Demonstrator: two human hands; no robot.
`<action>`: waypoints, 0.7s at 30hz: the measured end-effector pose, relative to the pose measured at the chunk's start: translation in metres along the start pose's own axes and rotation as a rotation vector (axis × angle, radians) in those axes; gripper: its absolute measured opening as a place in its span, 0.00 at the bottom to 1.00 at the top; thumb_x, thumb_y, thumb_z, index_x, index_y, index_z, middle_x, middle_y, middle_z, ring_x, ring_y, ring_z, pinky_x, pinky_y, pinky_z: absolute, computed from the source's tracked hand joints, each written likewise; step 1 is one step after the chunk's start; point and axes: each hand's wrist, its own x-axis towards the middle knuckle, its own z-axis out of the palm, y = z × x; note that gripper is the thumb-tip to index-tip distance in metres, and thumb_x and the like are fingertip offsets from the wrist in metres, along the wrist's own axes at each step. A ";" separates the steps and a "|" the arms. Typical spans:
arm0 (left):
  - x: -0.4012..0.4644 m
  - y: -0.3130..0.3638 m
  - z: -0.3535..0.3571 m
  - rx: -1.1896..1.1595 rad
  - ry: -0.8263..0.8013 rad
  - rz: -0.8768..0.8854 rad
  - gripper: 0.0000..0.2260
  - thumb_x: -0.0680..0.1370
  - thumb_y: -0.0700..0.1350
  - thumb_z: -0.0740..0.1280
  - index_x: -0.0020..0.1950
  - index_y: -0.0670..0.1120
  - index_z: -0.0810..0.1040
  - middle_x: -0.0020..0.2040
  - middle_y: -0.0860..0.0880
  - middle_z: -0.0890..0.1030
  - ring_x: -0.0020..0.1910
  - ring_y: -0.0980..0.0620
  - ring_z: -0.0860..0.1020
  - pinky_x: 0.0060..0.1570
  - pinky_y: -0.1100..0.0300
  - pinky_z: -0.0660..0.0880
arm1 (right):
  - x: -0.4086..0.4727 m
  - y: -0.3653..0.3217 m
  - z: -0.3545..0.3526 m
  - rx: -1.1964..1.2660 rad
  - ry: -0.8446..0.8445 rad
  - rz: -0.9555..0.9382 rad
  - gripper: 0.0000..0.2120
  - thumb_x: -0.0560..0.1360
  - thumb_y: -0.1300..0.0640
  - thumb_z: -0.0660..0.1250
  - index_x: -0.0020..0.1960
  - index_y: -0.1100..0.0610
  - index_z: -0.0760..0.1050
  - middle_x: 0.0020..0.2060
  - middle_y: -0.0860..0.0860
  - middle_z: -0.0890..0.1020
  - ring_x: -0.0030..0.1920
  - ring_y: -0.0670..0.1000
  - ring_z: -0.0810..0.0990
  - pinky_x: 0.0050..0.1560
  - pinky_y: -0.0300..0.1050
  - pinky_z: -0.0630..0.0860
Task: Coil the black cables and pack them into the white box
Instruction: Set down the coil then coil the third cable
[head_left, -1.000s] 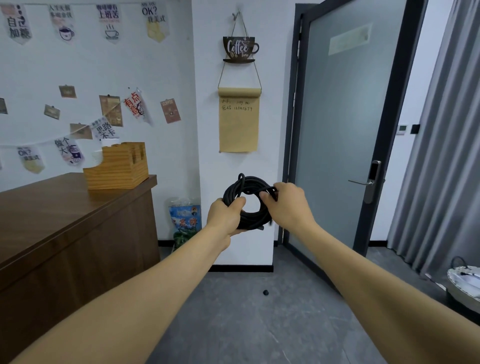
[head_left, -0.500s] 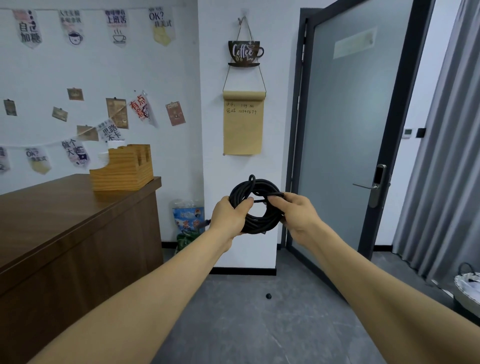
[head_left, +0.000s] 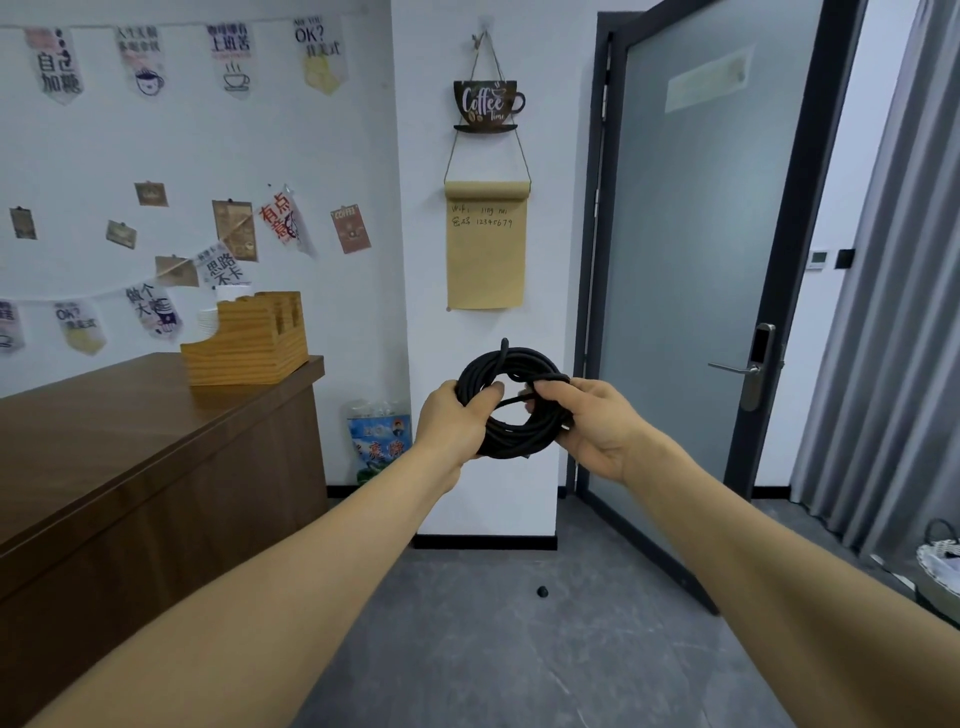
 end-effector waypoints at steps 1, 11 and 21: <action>0.000 0.000 0.000 0.006 0.001 0.003 0.06 0.77 0.50 0.66 0.47 0.49 0.72 0.51 0.43 0.80 0.51 0.43 0.80 0.47 0.50 0.79 | -0.001 0.000 0.000 0.005 0.003 -0.001 0.06 0.78 0.63 0.63 0.50 0.63 0.77 0.41 0.56 0.79 0.42 0.50 0.77 0.46 0.43 0.77; -0.004 0.004 0.006 -0.021 -0.102 -0.010 0.07 0.78 0.49 0.66 0.49 0.46 0.73 0.44 0.46 0.78 0.44 0.47 0.79 0.46 0.52 0.80 | -0.008 0.002 0.005 0.211 0.013 0.034 0.04 0.77 0.64 0.61 0.44 0.62 0.72 0.31 0.53 0.74 0.29 0.49 0.73 0.34 0.43 0.73; 0.008 -0.004 0.005 0.153 0.249 0.198 0.10 0.79 0.48 0.64 0.52 0.43 0.71 0.43 0.48 0.76 0.43 0.47 0.78 0.38 0.57 0.76 | -0.001 -0.006 0.011 -0.488 0.388 -0.045 0.13 0.73 0.55 0.69 0.35 0.61 0.70 0.30 0.53 0.71 0.29 0.51 0.67 0.37 0.44 0.69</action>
